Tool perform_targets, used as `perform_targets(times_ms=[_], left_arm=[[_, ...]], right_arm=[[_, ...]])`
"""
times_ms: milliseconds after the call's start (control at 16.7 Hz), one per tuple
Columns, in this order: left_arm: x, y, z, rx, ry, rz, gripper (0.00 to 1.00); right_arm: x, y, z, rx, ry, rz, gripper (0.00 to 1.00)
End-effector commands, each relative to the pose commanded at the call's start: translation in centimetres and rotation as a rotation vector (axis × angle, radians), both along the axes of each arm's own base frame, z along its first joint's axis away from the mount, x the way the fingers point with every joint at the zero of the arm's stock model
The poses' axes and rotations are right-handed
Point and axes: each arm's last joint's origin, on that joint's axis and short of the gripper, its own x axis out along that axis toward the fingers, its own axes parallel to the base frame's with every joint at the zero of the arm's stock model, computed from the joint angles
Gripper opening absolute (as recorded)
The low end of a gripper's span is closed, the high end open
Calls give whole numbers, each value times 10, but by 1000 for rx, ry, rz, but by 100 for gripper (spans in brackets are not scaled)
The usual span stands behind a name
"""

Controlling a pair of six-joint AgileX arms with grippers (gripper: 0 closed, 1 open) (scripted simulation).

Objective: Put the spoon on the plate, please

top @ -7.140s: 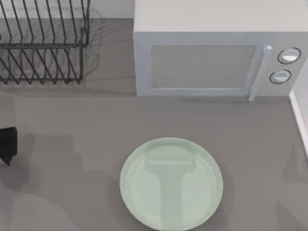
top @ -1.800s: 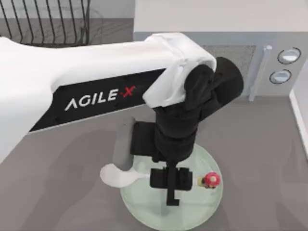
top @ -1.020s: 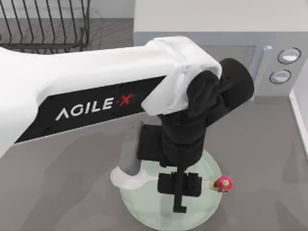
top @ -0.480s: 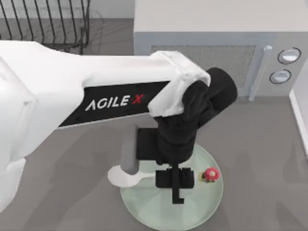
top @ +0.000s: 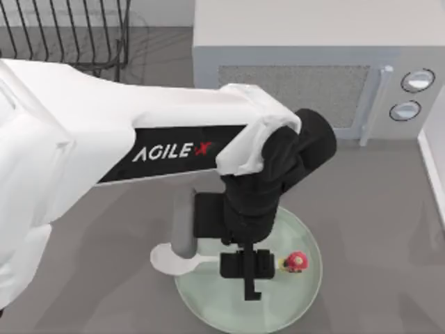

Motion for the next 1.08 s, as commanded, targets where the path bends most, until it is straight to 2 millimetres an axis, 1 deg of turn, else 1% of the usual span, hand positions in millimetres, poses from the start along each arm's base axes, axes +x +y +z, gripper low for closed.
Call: perform_targets(times_ms=[720,780,1080], left_arm=[[0,0,0,0,0,0,98],[0,0,0,0,0,0,100],[0,0,0,0,0,0,100]], right_arm=[[0,0,0,0,0,0,100],[0,0,0,0,0,0,100],[0,0,0,0,0,0,100]])
